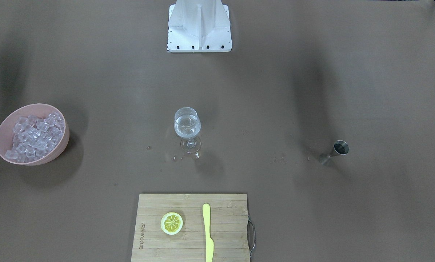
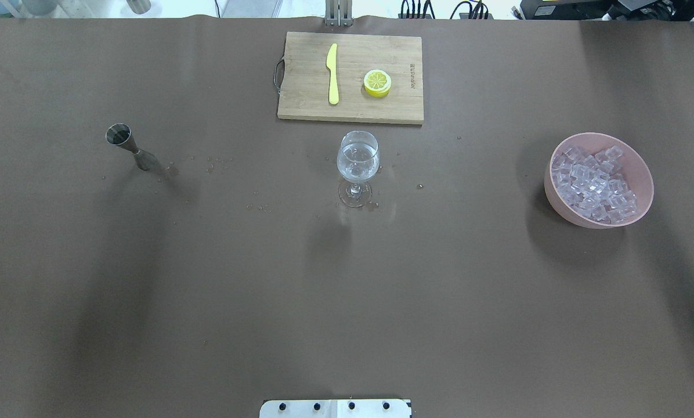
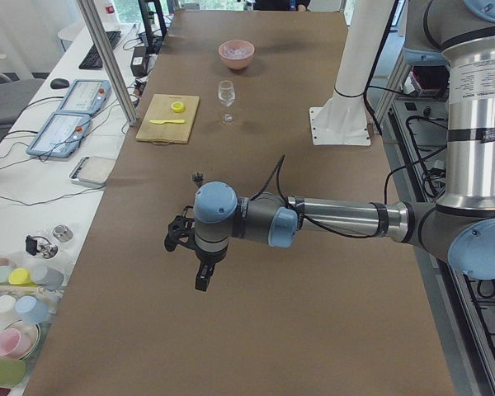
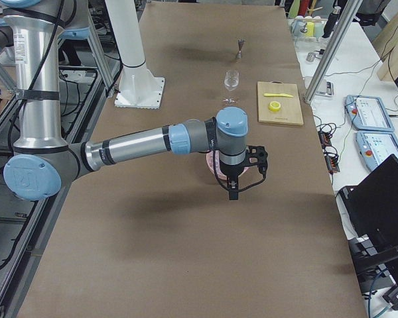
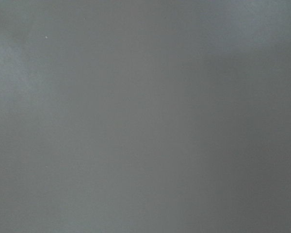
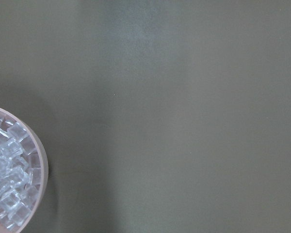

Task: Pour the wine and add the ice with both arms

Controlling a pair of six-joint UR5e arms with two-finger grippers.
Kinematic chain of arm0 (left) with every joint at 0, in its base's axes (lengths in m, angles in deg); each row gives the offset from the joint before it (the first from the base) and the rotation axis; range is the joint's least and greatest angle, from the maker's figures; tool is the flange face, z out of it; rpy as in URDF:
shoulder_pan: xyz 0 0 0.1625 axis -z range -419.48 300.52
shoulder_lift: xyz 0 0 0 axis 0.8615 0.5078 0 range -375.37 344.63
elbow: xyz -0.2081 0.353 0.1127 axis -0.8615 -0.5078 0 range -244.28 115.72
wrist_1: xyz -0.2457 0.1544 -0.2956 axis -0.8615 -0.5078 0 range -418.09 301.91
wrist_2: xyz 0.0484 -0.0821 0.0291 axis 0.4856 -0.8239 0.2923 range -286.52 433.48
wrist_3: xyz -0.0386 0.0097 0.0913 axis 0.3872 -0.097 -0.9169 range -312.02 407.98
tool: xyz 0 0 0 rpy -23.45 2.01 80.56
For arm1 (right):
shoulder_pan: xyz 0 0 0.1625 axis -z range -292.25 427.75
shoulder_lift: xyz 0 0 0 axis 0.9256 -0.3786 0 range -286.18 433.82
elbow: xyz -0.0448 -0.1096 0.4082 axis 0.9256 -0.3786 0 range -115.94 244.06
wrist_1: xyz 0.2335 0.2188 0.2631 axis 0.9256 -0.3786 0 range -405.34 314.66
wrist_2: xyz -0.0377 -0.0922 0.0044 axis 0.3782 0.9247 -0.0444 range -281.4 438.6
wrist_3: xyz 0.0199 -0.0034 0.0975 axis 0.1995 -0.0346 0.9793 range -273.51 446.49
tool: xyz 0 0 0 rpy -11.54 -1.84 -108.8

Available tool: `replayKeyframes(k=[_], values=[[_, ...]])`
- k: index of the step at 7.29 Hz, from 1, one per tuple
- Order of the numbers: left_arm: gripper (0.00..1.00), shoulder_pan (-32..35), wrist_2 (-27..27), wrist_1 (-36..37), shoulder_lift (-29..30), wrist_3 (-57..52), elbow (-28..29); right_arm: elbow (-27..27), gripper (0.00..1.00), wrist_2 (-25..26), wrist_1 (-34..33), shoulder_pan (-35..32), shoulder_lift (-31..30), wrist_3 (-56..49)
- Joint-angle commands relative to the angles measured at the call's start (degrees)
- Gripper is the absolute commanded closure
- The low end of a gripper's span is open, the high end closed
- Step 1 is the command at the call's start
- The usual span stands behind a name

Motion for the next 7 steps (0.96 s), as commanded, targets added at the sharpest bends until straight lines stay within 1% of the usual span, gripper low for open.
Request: replayKeyframes(k=[1, 2, 3, 4, 5, 6, 7], values=[[0.02, -0.66, 2.86, -0.02, -0.23, 0.24, 0.22, -0.19, 0.00, 0.08, 0.66, -0.04, -0.64, -0.35], [0.02, -0.58, 8.37, -0.28, 0.20, 0.50, -0.13, -0.19, 0.00, 0.09, 0.66, -0.04, -1.07, -0.53], [0.02, -0.58, 7.81, -2.89, 0.56, 0.59, -0.31, -0.10, 0.00, -0.09, 0.66, -0.04, -1.43, -0.53], [0.02, -0.58, 7.72, -6.05, 1.34, 0.59, 1.00, -0.19, 0.00, -0.09, 0.66, -0.04, -1.43, -0.53], [0.02, -0.58, 4.41, -9.04, 1.26, 0.42, 0.66, -0.28, 0.00, -0.09, 0.66, -0.04, -1.34, -0.53], [0.02, -0.58, -3.63, -15.43, 1.26, 1.90, 1.27, -0.10, 0.00, -0.18, 0.66, 0.04, -1.17, -0.44], [0.02, -0.58, -5.36, -20.27, 1.44, 9.13, 0.84, -0.02, 0.00, -0.09, 0.75, -0.04, -1.25, -0.62]])
